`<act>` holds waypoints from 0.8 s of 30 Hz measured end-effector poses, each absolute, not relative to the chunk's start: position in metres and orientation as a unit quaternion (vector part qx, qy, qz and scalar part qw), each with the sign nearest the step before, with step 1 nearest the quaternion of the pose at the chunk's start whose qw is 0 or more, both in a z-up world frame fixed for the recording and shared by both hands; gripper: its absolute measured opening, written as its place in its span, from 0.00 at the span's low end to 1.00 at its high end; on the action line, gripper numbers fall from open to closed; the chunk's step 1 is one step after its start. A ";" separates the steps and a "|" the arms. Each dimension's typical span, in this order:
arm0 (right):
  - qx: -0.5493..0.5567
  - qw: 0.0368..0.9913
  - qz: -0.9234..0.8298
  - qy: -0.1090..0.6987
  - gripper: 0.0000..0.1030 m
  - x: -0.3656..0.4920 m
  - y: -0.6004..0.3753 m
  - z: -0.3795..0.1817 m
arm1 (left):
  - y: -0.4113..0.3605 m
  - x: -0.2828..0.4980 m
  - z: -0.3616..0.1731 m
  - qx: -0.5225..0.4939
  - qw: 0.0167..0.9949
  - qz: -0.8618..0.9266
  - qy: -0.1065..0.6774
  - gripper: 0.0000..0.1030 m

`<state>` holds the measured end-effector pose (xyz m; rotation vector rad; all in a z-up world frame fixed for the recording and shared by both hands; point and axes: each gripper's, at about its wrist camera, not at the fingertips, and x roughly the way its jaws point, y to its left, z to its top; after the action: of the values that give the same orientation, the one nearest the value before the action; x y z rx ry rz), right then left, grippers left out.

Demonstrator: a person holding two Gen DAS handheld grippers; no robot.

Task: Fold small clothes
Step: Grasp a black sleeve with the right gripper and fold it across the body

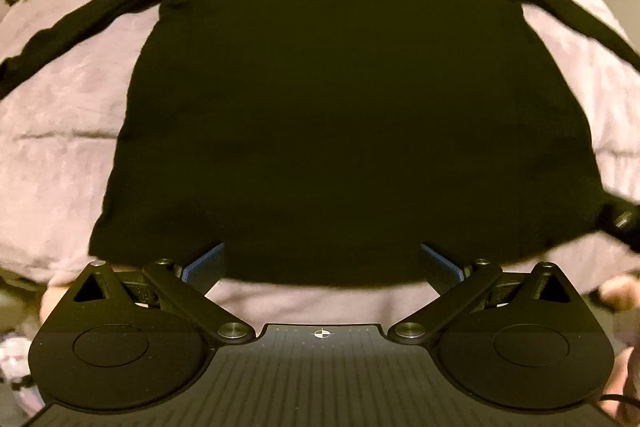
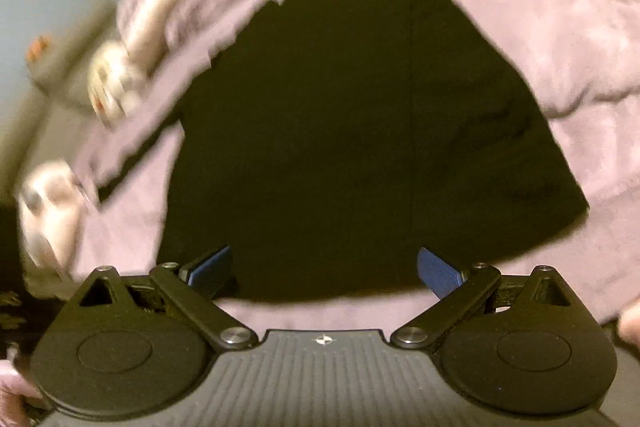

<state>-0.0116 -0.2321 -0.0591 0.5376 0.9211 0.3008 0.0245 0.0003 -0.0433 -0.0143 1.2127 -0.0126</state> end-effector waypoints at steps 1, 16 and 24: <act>0.253 0.866 0.142 0.407 0.96 -0.011 -0.239 -0.059 | 0.002 0.030 -0.043 -0.008 0.827 -0.002 0.563 1.00; 0.395 0.870 -0.148 0.257 0.64 0.115 -0.501 -0.079 | 0.023 0.151 -0.072 -0.024 0.860 0.100 0.500 1.00; 0.461 0.829 -0.229 0.218 0.35 0.160 -0.584 -0.114 | 0.031 0.164 -0.092 -0.057 0.852 0.114 0.507 1.00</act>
<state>0.1598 -0.5844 -0.1141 0.9781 0.4620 -0.4868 0.1638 0.0306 -0.0919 -0.1201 1.0675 0.2399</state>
